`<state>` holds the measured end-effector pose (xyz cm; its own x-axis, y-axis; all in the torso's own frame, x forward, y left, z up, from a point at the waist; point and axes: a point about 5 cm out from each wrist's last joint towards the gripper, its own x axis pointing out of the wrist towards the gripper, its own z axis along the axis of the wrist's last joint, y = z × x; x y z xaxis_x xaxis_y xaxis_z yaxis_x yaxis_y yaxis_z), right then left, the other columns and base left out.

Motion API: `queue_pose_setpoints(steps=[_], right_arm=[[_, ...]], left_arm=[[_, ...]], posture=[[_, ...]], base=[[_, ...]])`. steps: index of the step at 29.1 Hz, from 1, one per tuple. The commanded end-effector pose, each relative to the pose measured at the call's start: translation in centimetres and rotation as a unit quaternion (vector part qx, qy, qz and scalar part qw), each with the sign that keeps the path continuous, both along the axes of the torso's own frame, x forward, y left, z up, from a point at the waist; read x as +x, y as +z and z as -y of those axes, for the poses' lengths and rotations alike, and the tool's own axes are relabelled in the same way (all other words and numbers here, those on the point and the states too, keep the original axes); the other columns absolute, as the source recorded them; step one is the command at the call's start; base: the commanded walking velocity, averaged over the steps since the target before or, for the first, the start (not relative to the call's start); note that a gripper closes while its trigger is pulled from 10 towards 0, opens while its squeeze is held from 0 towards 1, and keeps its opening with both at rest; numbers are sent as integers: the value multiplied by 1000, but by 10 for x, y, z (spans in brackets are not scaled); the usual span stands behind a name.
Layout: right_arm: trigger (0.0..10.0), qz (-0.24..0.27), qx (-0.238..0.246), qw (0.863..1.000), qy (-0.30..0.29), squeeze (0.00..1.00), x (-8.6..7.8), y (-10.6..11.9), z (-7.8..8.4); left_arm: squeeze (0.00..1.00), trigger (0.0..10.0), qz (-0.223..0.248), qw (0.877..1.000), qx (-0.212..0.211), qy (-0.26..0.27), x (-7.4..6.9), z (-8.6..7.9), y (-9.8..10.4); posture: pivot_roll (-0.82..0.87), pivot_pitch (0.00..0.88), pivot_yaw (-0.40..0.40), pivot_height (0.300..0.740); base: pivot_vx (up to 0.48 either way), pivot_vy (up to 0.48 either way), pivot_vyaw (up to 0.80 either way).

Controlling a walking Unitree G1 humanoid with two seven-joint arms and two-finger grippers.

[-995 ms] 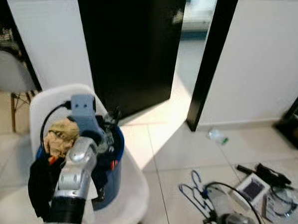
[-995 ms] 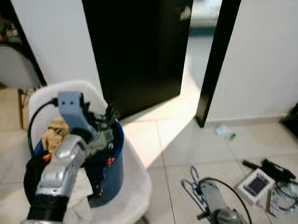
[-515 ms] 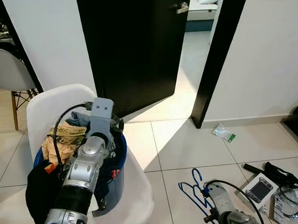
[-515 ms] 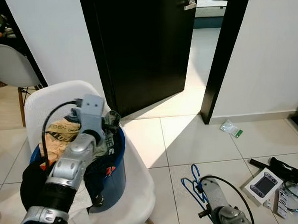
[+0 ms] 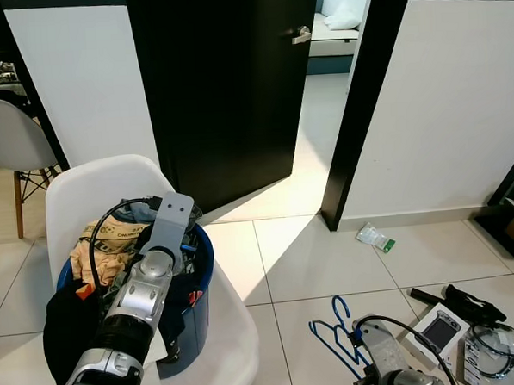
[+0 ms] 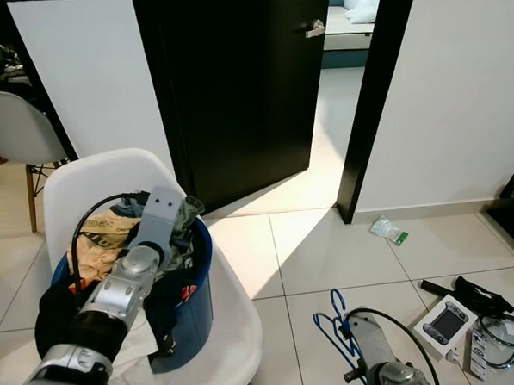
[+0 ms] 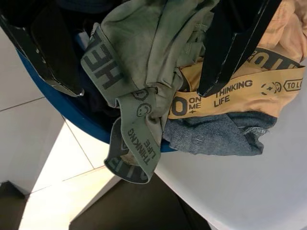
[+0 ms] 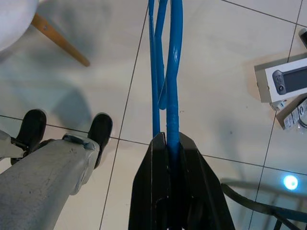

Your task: Hang hanger

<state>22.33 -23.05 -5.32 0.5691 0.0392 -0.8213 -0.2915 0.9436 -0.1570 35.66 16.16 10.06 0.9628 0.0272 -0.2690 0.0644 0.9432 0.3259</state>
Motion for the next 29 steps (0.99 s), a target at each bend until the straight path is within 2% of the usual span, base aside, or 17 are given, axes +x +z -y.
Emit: queue_pose_setpoints(steps=[1, 14, 24, 29], right_arm=[[10000, 2, 1, 1000, -1, 0, -2, 0, 2], [10000, 0, 1, 1000, -1, 0, -7, -2, 7], [10000, -5, 2, 1000, -1, 0, -15, -5, 10], [10000, -8, 4, 1000, -2, 0, -19, -7, 11]], left_arm=[[0, 10000, -7, 1000, 6, 4, -2, 0, -7], [0, 10000, -11, 1000, -8, 20, -5, 2, -27], [0, 10000, 7, 999, 1, 50, -4, -12, -24], [0, 10000, 14, 998, 6, 53, -4, -14, -25]], posture=[[-53, 0, -51, 740], [-93, 0, -55, 740], [-104, 0, -51, 740], [-108, 0, -50, 740]], base=[[0, 0, 0], [0, 0, 0], [0, 0, 0], [0, 0, 0]])
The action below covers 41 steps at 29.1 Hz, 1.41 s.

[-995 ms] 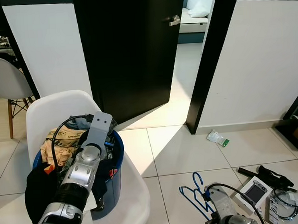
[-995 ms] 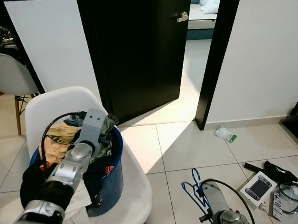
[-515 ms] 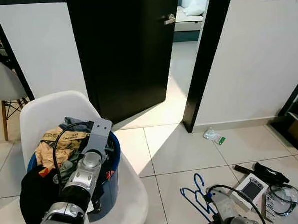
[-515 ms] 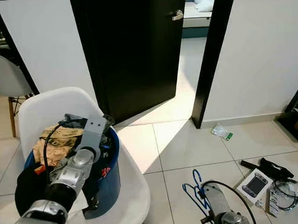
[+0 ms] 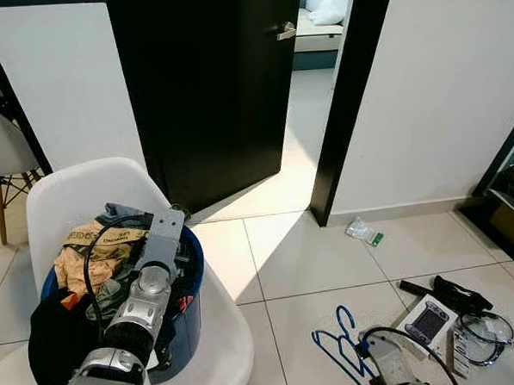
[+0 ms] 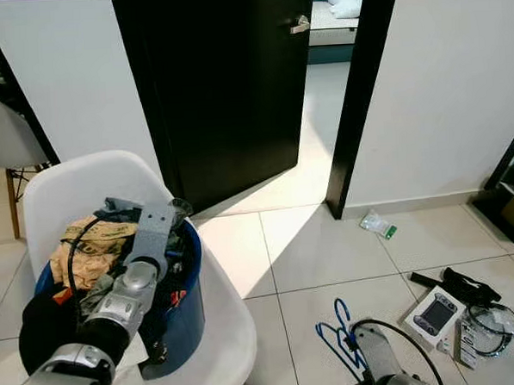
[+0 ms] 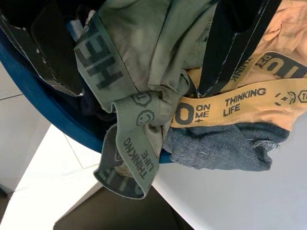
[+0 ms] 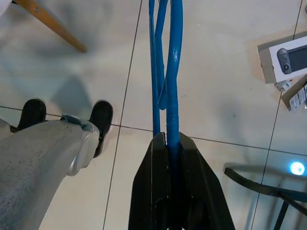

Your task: Hang hanger

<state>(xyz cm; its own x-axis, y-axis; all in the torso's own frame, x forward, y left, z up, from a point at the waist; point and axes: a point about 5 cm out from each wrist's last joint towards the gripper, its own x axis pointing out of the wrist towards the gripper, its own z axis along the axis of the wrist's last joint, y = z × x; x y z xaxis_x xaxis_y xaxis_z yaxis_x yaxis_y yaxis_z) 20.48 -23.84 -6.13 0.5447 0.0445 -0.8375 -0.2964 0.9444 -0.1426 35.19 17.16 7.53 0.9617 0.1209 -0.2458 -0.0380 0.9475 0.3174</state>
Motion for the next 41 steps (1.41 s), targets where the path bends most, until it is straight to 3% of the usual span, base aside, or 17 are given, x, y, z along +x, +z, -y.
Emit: queue_pose_setpoints(steps=[1, 2, 5, 6, 21, 22, 26, 28, 29, 30, 31, 32, 33, 34, 41], right_arm=[[10000, 7, 1, 1000, -2, 0, 0, 1, 3], [10000, 5, 1, 1000, -2, 0, -2, 0, 3], [10000, 5, 2, 1000, -3, 0, -3, 0, 4], [10000, 3, 2, 1000, -4, 0, -4, -1, 4], [10000, 1, 5, 1000, -10, 0, -9, -3, 6], [10000, 1, 6, 1000, -10, 0, -9, -3, 5], [10000, 1, 7, 1000, -11, 0, -9, -3, 5], [10000, 2, 7, 1000, -11, 0, -8, -3, 5], [10000, 2, 7, 1000, -11, 0, -8, -3, 5], [10000, 2, 7, 1000, -10, 0, -8, -2, 5], [10000, 2, 7, 1000, -10, 0, -8, -2, 5], [10000, 1, 7, 1000, -9, 0, -8, -2, 5], [10000, 1, 7, 1000, -9, 0, -8, -2, 5], [10000, 1, 7, 1000, -9, 0, -8, -2, 5], [10000, 0, 7, 1000, -8, 0, -9, -3, 5]], left_arm=[[0, 10000, 1, 1000, 11, 3, 1, -4, 0], [0, 5961, 0, 1000, 13, 5, 1, -5, -1], [0, 5961, 0, 1000, 14, 6, 0, -6, -1], [0, 0, -4, 1000, 15, 8, -1, -7, -4], [0, 0, -22, 999, 30, 27, -8, -16, -16], [0, 0, -13, 998, 36, 41, -9, -24, -14], [0, 0, -9, 998, 38, 45, -9, -26, -13], [0, 0, 39, 997, 44, 40, -3, -26, 1], [0, 0, 39, 997, 44, 40, -3, -26, 1], [725, 0, 72, 996, 49, 14, 0, -20, 11], [725, 0, 72, 996, 49, 14, 0, -20, 11], [1000, 6078, 91, 995, 45, -15, 3, -12, 18], [1000, 6078, 91, 995, 45, -15, 3, -12, 18], [1000, 10000, 97, 994, 37, -37, 5, -5, 21], [1000, 10000, 72, 995, 34, -60, 10, 5, 19]], posture=[[-108, 0, -50, 740], [-112, 0, -50, 740], [-113, 0, -49, 740], [-118, 1, -47, 740], [-126, 10, -41, 740], [-126, 14, -38, 740], [-126, 14, -38, 740], [-122, 15, -38, 740], [-122, 15, -38, 740], [-122, 15, -38, 740], [-122, 15, -38, 740], [-120, 19, -42, 740], [-120, 19, -42, 740], [-120, 22, -43, 740], [-127, 31, -39, 740]], base=[[0, 0, 0], [0, 0, 0], [0, 0, 0], [0, 0, 0], [0, 0, 0], [0, 0, 0], [0, 0, 0], [0, 0, 0], [0, 0, 0], [0, 0, 0], [0, 0, 0], [0, 0, 0], [0, 0, 0], [0, 0, 0], [0, 0, 0]])
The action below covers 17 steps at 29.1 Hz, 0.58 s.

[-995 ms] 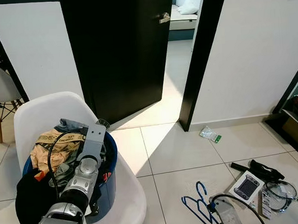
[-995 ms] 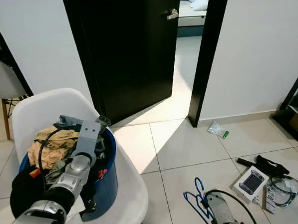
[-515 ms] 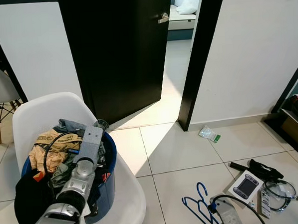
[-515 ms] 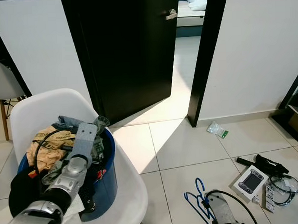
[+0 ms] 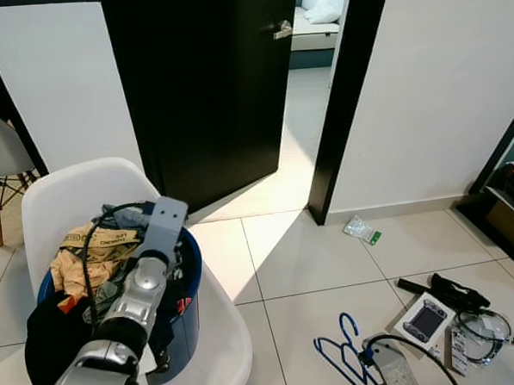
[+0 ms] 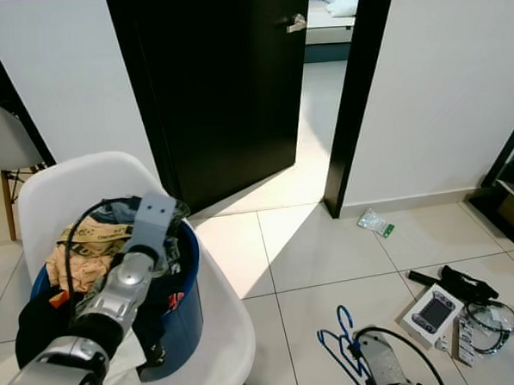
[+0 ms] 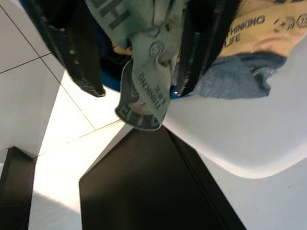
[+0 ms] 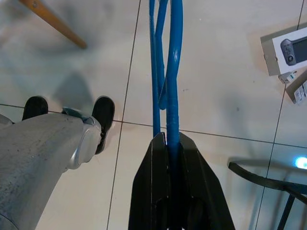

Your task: Hang hanger

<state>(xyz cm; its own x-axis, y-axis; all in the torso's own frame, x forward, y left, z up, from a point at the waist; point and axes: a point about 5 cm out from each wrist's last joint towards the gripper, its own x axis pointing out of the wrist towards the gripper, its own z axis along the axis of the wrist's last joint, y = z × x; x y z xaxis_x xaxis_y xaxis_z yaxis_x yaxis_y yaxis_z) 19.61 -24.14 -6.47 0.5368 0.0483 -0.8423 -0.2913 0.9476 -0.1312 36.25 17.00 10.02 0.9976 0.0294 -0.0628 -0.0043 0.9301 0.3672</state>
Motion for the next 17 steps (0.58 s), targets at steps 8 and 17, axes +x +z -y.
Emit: queue_pose_setpoints(steps=[8, 17], right_arm=[[10000, 5, 5, 1000, -6, 0, -3, -1, 1], [10000, 6, 10, 1000, -7, 0, -7, -3, 0]], left_arm=[[1000, 10000, -47, 997, 44, 40, 2, -9, -9], [1000, 10000, -59, 994, 58, 68, 3, -17, -9]], posture=[[-134, 44, -30, 740], [-152, 72, -21, 740]], base=[[0, 0, 0], [0, 0, 0]])
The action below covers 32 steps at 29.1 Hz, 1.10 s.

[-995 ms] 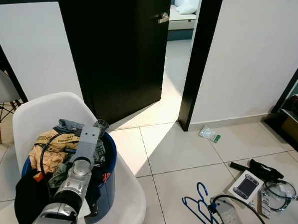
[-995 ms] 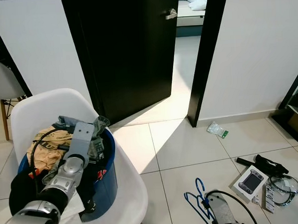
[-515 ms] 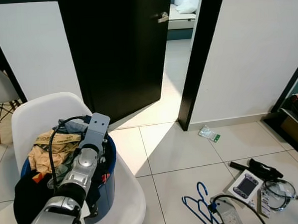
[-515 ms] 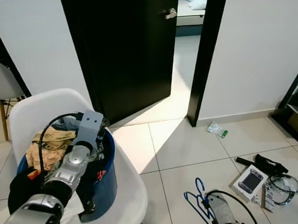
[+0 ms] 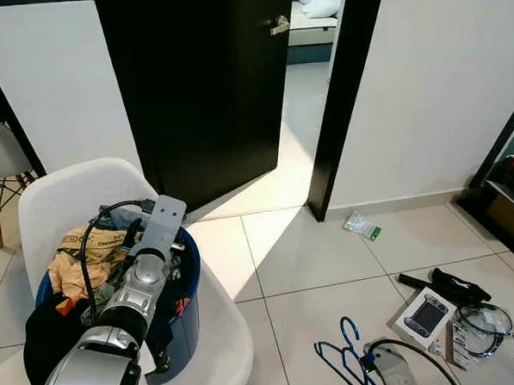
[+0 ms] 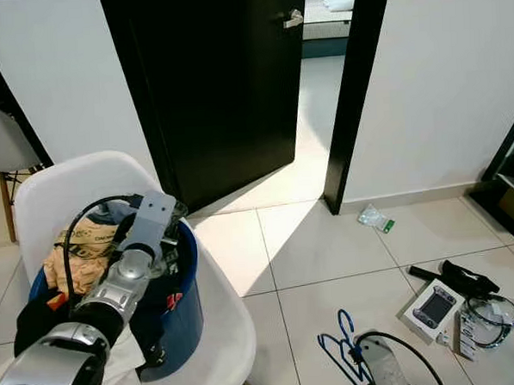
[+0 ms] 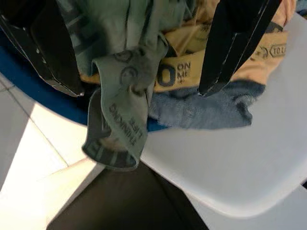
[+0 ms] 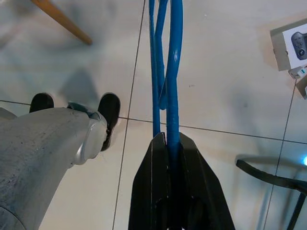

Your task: Hang hanger

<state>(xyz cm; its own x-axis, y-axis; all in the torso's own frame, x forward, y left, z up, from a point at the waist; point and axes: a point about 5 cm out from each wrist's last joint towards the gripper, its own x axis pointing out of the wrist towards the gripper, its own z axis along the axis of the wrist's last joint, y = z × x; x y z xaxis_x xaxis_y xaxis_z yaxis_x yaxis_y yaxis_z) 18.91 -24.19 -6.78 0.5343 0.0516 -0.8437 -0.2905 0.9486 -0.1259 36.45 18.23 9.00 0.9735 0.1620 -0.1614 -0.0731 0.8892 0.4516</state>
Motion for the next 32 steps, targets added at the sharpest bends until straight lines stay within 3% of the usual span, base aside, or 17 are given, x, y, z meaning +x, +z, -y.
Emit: queue_pose_setpoints(steps=[1, 2, 3, 4, 13, 14, 27, 32], right_arm=[[10000, 8, 9, 1000, -7, 0, -1, 0, 0], [10000, 7, 10, 1000, -7, 0, -3, -1, 0], [10000, 7, 10, 1000, -7, 0, -3, -1, 0], [10000, 7, 11, 1000, -8, 0, -4, -1, -1], [10000, 5, 17, 1000, -13, 0, -9, -4, -2], [10000, 5, 17, 1000, -13, 0, -10, -4, -2], [10000, 8, 21, 1000, -15, 0, -8, -4, -4], [10000, 10, 21, 1000, -15, 0, -5, -3, -5]], left_arm=[[1000, 10000, -10, 1000, 15, 9, 0, -5, 0], [635, 10000, -15, 1000, 12, 14, 0, -6, -2], [635, 10000, -15, 1000, 12, 14, 0, -6, -2], [0, 10000, -23, 1000, 8, 15, -1, -7, -3], [0, 9569, -53, 998, 4, 21, -7, -9, -15], [0, 0, -53, 998, 4, 22, -7, -10, -15], [0, 0, -43, 998, 14, 35, -4, -18, -9], [0, 0, -15, 998, 29, 50, -2, -30, 1]], posture=[[-154, 79, -19, 740], [-157, 87, -18, 740], [-157, 87, -18, 740], [-160, 93, -15, 740], [-168, 109, -6, 740], [-167, 107, -3, 740], [-165, 93, 3, 740], [-151, 74, 2, 740]], base=[[0, 0, 0], [0, 0, 0], [0, 0, 0], [0, 0, 0], [0, 0, 0], [0, 0, 0], [0, 0, 0], [0, 0, 0]])
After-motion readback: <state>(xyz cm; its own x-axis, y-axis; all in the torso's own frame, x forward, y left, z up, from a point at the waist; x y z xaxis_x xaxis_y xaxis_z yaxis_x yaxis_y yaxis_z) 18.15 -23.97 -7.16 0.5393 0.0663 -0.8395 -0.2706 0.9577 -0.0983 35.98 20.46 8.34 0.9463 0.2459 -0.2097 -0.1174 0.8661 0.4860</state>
